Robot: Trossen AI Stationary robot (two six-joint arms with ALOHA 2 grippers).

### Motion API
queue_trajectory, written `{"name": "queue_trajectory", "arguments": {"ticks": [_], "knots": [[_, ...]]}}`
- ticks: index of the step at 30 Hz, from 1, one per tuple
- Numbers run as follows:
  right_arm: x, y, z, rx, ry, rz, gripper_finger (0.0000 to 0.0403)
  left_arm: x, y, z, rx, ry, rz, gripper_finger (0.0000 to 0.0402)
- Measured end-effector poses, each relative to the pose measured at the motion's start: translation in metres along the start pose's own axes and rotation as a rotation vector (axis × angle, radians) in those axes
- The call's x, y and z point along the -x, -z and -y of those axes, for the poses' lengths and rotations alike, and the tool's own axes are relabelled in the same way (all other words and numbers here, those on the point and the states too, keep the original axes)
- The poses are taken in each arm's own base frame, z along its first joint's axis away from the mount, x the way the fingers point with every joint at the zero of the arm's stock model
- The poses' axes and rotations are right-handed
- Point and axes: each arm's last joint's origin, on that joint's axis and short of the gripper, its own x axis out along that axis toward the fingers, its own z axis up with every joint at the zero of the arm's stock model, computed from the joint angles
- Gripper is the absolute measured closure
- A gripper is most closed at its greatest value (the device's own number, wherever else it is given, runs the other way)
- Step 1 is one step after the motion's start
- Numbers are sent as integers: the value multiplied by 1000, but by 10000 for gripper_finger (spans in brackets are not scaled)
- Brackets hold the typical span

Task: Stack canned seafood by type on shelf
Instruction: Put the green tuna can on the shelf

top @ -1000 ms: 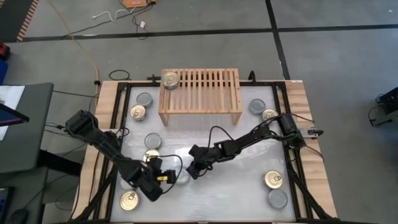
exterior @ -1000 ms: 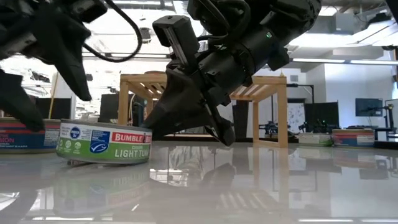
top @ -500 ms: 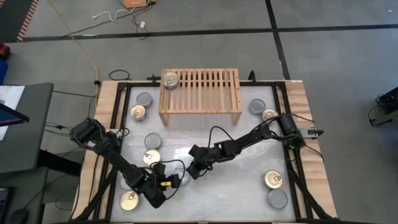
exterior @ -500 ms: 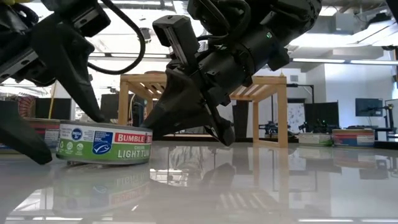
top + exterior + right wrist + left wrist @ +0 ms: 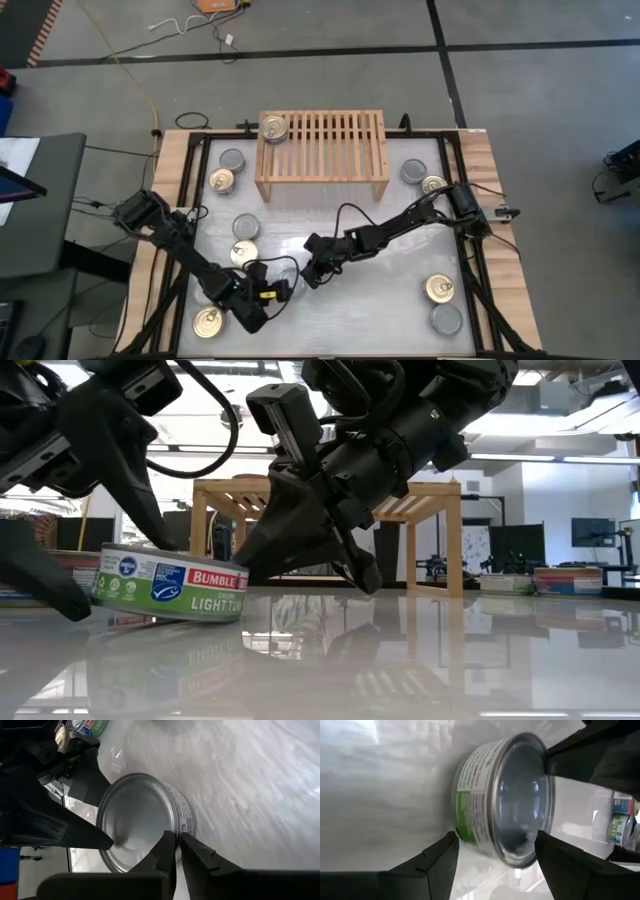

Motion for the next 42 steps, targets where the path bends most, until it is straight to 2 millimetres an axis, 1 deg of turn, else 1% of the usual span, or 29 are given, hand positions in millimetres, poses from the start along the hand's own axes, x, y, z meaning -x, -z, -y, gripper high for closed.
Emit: {"name": "queue_trajectory", "arguments": {"ticks": [13, 18, 23, 25, 27, 33, 34, 39, 42], "knots": [[0, 3, 2, -18, 22, -19, 348, -9, -11, 12, -6, 39, 38, 152], [-1, 6, 5, -13, 45, -36, 348, -10, -12, 12, -17, 33, 43, 152], [1, 4, 3, -4, 37, -33, 349, -10, -12, 10, -16, 17, 49, 154], [3, 3, 2, 2, 33, -31, 349, -10, -13, 9, -20, 13, 51, 164], [3, 3, 1, 6, 27, -26, 349, -10, -13, 9, -31, 12, 51, 186], [3, 6, -2, 16, 21, -31, 349, -9, -13, 10, -39, 25, 72, 281], [3, 6, -2, 17, 19, -31, 349, -9, -14, 10, -40, 24, 74, 287], [4, 8, -2, 16, 20, -59, 348, -9, -14, 10, -52, 21, 74, 287], [8, 9, -1, 12, 37, -99, 348, -4, -14, 11, -72, 23, 67, 287]]}}
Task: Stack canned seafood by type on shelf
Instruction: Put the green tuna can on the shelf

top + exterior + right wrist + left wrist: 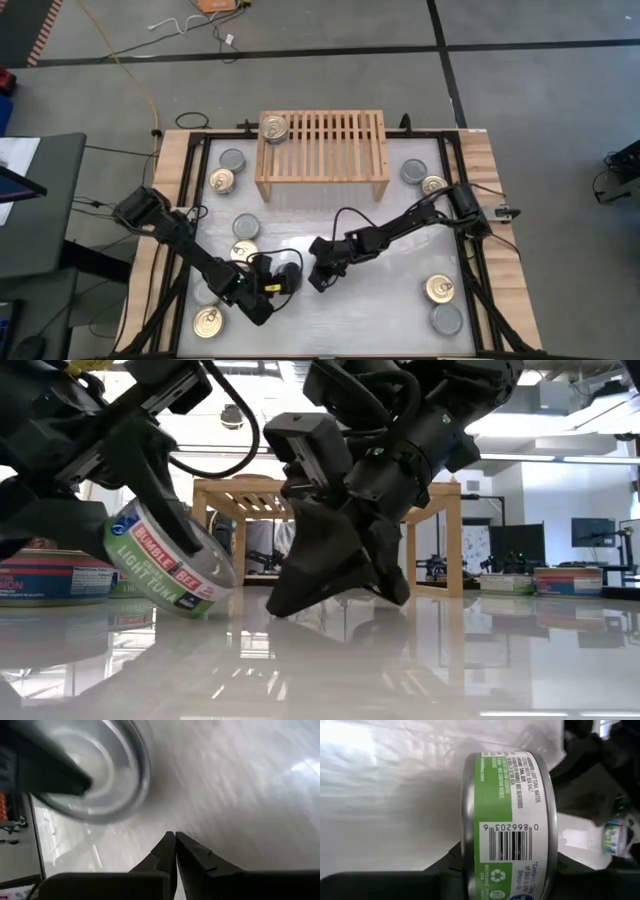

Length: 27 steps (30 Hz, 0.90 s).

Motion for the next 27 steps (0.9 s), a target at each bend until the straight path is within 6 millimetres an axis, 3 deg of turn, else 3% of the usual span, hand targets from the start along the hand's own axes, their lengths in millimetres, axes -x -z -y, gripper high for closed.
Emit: {"name": "queue_trajectory", "arguments": {"ticks": [8, 13, 16, 21, 27], "knots": [[33, 6, -9, 79, 112, -62, 348, 29, -17, 19, -66, 82, 51, 287], [57, 22, -19, 141, 223, -65, 349, 43, -35, 37, -149, 139, 76, 287], [66, 35, -19, 126, 205, -41, 355, 40, -48, 49, -197, 146, 31, 287], [80, 54, 3, -5, 138, 25, 373, 23, -71, 73, -269, 219, -43, 287], [118, 64, 15, -155, 26, 225, 381, 6, -110, 103, -362, 390, -143, 287]]}}
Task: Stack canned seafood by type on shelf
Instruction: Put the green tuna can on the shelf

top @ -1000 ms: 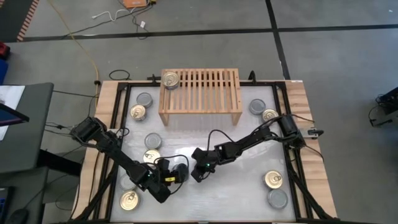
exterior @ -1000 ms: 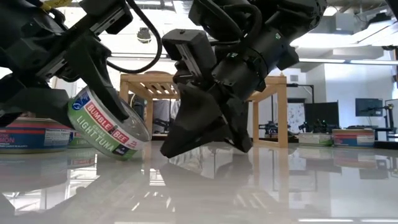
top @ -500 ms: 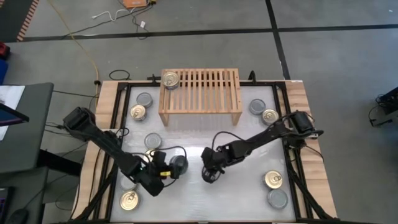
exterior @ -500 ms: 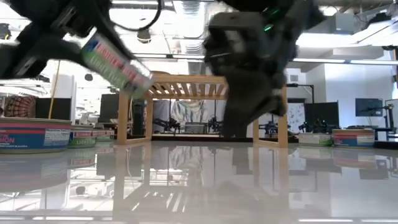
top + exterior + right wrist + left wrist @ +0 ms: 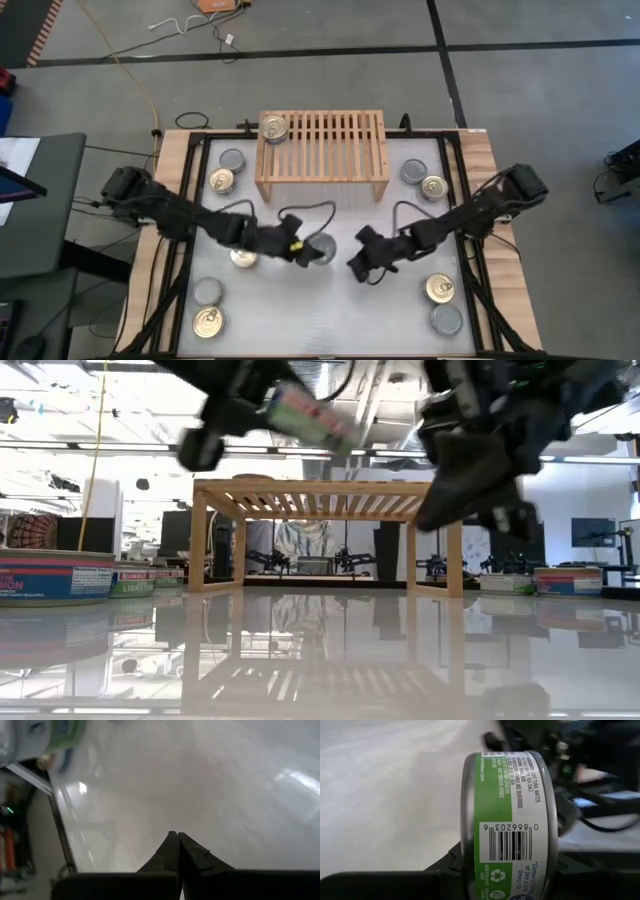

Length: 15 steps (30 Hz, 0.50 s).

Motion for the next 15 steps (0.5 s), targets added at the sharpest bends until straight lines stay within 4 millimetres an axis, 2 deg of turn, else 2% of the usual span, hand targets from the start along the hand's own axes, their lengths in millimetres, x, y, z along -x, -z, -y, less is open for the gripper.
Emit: {"name": "queue_trajectory", "arguments": {"ticks": [7, 15], "knots": [[50, -6, 11, -125, -27, 256, 367, -9, -66, -10, -62, 169, -79, 287], [91, -35, 12, -195, -79, 520, 371, -4, -124, -32, 35, 226, -123, 287]]}}
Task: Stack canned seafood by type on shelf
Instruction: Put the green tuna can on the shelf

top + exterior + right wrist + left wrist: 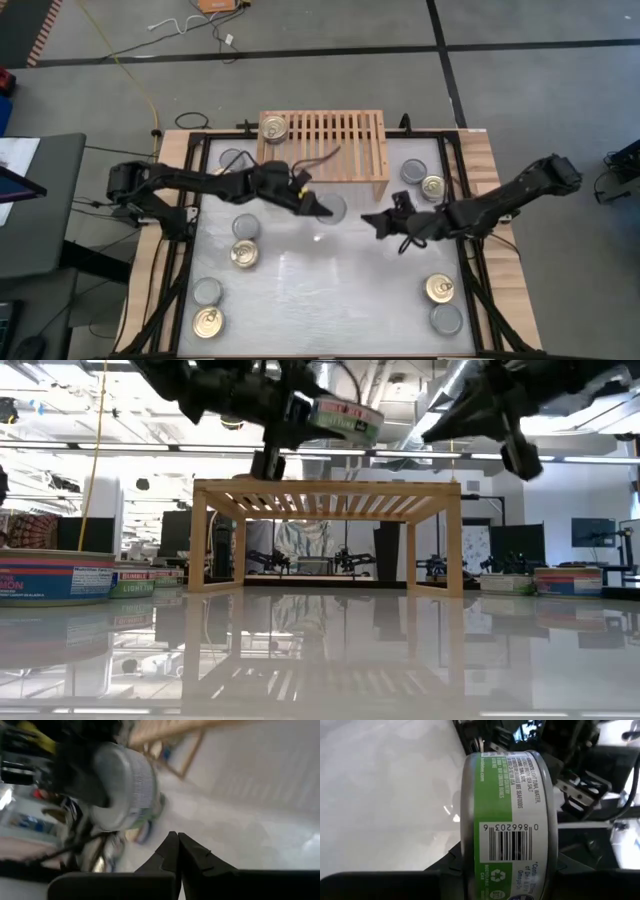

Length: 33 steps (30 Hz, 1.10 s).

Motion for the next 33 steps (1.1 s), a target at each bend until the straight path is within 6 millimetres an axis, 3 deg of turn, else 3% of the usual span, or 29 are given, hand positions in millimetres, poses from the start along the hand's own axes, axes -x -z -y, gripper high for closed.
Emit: {"name": "queue_trajectory", "arguments": {"ticks": [4, 10, 17, 22, 33], "knots": [[4, -18, -2, -47, -25, 70, 371, 7, -17, 0, 30, 74, -10, 286], [5, -39, -14, -51, -144, 183, 371, 15, -30, 16, 37, 277, -6, 285], [3, -65, -23, 30, -242, 350, 343, 20, -39, 17, 38, 306, 47, 283], [-5, -79, -17, -12, -291, 292, 294, 20, -41, 17, 76, 294, 106, 282], [-15, -103, -4, -81, -387, 149, 141, 20, -43, 16, 94, 274, 181, 281]]}}
